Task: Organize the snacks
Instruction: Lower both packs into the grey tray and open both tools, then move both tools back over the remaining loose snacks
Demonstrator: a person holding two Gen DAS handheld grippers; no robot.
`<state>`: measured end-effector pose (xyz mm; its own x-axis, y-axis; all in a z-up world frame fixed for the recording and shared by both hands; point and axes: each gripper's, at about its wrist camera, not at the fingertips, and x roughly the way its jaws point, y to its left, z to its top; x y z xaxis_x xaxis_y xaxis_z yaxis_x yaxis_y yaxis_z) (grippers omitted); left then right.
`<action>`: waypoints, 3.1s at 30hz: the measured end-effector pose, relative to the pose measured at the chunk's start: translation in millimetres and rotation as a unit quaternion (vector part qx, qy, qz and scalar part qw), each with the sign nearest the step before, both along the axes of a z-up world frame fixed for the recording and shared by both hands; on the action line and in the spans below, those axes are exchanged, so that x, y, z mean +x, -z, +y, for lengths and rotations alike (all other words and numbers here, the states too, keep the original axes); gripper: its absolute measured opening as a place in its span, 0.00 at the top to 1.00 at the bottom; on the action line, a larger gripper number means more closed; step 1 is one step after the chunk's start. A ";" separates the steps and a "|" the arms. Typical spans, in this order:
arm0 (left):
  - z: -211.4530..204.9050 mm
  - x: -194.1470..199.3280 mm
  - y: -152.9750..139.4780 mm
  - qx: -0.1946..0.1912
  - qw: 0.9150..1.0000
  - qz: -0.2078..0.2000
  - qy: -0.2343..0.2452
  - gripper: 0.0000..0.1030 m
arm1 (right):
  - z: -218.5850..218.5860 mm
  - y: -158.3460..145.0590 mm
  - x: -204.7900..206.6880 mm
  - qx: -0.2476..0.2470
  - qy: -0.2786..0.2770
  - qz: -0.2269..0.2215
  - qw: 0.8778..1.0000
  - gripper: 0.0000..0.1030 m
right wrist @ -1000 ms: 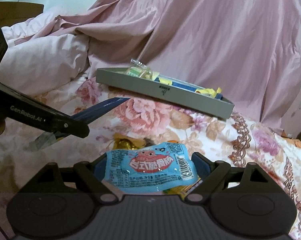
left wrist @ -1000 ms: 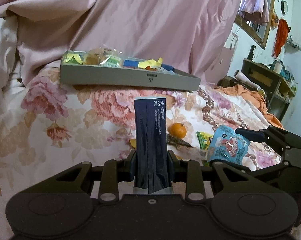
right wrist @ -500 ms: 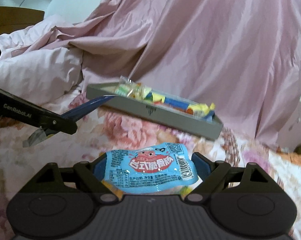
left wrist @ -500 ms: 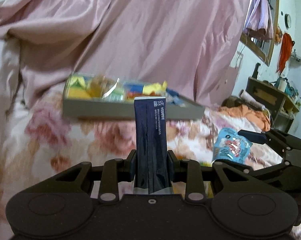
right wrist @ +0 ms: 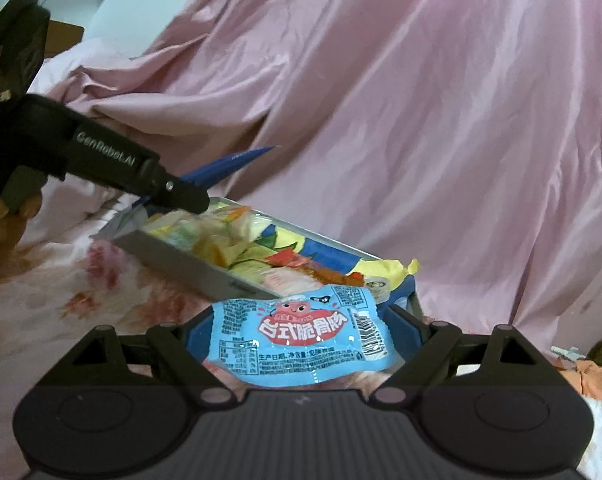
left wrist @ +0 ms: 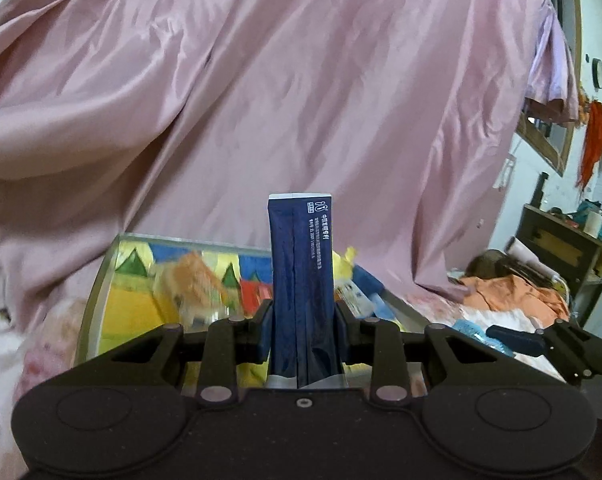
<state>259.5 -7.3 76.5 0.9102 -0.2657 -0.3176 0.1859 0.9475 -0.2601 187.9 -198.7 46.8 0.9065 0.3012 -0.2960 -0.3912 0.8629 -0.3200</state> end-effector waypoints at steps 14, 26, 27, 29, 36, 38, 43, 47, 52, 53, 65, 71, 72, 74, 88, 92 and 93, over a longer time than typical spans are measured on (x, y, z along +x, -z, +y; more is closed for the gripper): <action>-23.1 86.2 20.0 0.011 0.999 0.050 -0.002 0.68 | -18.9 10.8 96.2 0.067 0.051 0.013 0.996 0.14; -28.9 91.7 29.6 0.019 0.998 0.062 0.007 0.46 | -22.7 19.7 107.7 0.093 0.061 0.047 0.993 0.10; -28.8 88.8 28.3 0.017 0.998 0.058 0.005 0.41 | -22.3 19.5 106.3 0.093 0.062 0.046 0.993 0.09; -28.4 82.3 25.9 0.010 0.999 0.049 0.001 0.35 | -21.0 17.2 101.9 0.092 0.068 0.034 0.993 0.02; -21.2 51.5 17.4 -0.011 0.999 0.023 -0.020 0.17 | -24.2 7.1 80.7 0.112 0.068 0.015 0.991 0.00; -19.1 40.3 13.6 -0.014 1.000 0.011 -0.025 0.08 | -23.1 4.1 72.2 0.118 0.070 0.008 0.991 0.00; -11.8 9.2 3.9 -0.008 0.999 -0.017 -0.038 0.02 | -25.2 -4.0 43.6 0.119 0.064 -0.021 0.991 0.00; -5.8 -15.5 0.7 -0.004 0.998 -0.027 -0.048 0.01 | -26.4 -8.1 19.3 0.116 0.060 -0.041 0.991 0.00; 1.4 -49.2 3.2 -0.006 0.998 -0.031 -0.059 0.01 | -24.2 -12.1 -10.2 0.110 0.052 -0.057 0.991 0.00; 2.5 -55.8 3.9 -0.005 0.998 -0.032 -0.060 0.01 | -24.1 -12.9 -15.4 0.111 0.051 -0.058 0.991 0.00; 7.8 -125.5 20.4 -0.003 0.998 -0.024 -0.065 0.01 | -28.7 -8.5 -79.4 0.110 0.052 -0.056 0.991 0.00; 6.1 -152.5 30.7 0.003 0.998 -0.011 -0.057 0.01 | -34.3 0.0 -105.9 0.112 0.063 -0.043 0.991 0.00; 5.6 -156.3 32.6 0.006 0.998 -0.008 -0.054 0.01 | -35.1 1.7 -109.1 0.111 0.064 -0.040 0.991 0.00; 4.5 -164.1 35.8 0.011 0.999 -0.002 -0.048 0.01 | -36.5 6.0 -117.5 0.109 0.069 -0.036 0.991 0.00; -2.0 -185.5 66.3 0.033 0.997 0.064 -0.010 0.01 | -42.0 43.9 -151.9 0.100 0.107 0.031 0.989 0.00; -6.1 -181.9 76.7 0.047 0.994 0.096 -0.001 0.01 | -40.8 56.6 -154.0 0.086 0.115 0.062 0.988 0.00; -6.6 -181.6 79.0 0.050 0.994 0.101 0.001 0.01 | -40.1 59.3 -154.6 0.082 0.117 0.067 0.987 0.00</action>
<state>78.0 -13.9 -2.6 0.8249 -0.2248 -0.5187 0.1406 0.9703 -0.1970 33.3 -238.9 -12.5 0.9130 0.1427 -0.3823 -0.2046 0.9706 -0.1265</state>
